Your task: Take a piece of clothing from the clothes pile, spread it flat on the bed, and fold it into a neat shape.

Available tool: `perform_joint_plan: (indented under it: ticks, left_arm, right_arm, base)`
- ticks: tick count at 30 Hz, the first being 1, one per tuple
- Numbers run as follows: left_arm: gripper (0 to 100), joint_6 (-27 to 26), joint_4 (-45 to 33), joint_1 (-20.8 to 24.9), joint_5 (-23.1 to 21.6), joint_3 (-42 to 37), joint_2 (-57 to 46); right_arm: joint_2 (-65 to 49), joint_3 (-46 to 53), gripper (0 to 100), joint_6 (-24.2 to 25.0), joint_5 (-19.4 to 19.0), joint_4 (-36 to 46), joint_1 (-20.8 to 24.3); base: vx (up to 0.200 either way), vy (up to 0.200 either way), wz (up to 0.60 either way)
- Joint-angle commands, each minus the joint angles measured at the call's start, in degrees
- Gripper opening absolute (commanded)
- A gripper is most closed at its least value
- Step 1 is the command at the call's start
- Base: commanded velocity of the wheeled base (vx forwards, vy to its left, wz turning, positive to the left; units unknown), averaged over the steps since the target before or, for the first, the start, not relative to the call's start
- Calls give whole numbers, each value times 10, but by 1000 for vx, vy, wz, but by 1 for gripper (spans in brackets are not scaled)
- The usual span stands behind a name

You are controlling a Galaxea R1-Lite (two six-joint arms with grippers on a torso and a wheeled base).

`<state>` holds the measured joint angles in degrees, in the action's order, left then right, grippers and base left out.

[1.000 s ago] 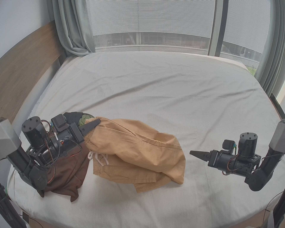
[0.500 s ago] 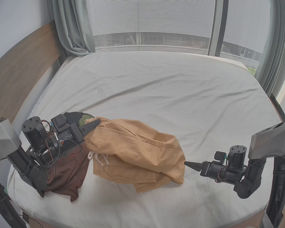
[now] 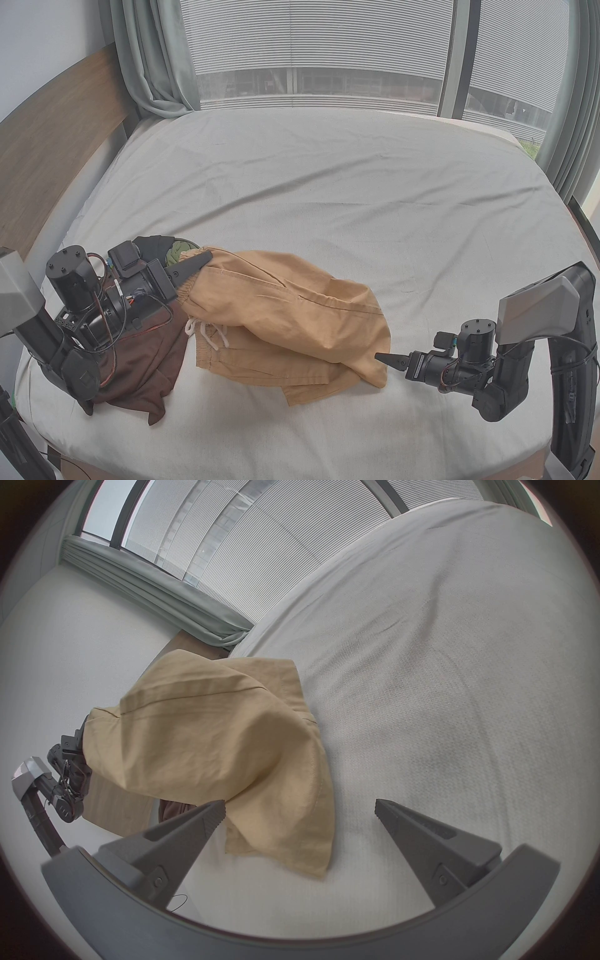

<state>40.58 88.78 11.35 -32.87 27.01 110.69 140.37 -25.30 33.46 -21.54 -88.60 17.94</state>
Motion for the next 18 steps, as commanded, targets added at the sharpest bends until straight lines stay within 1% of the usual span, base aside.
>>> perform_joint_plan:
  ticks: [1, 4, 10, 11, 18]
  left_arm:
    - [0, 0, 1, 0, 0, 0, 0]
    - [0, 0, 1, 1, 0, 0, 0]
    - [0, 0, 1, 5, 1, 0, -2]
    - [0, 0, 1, 6, 1, 0, -4]
    - [0, 12, 0, 6, 0, -2, -6]
  right_arm:
    - [24, -20, 100, 1, 6, 0, 5]
    - [29, -30, 100, 2, 14, 0, 11]
    - [47, -41, 100, 3, 14, -1, 19]
    - [50, -42, 0, 3, 14, -1, 19]
    - [60, -43, 0, 2, 14, -2, 27]
  base:
    - [0, 0, 0]
    - [0, 0, 0]
    - [0, 0, 0]
    - [0, 0, 0]
    - [0, 0, 0]
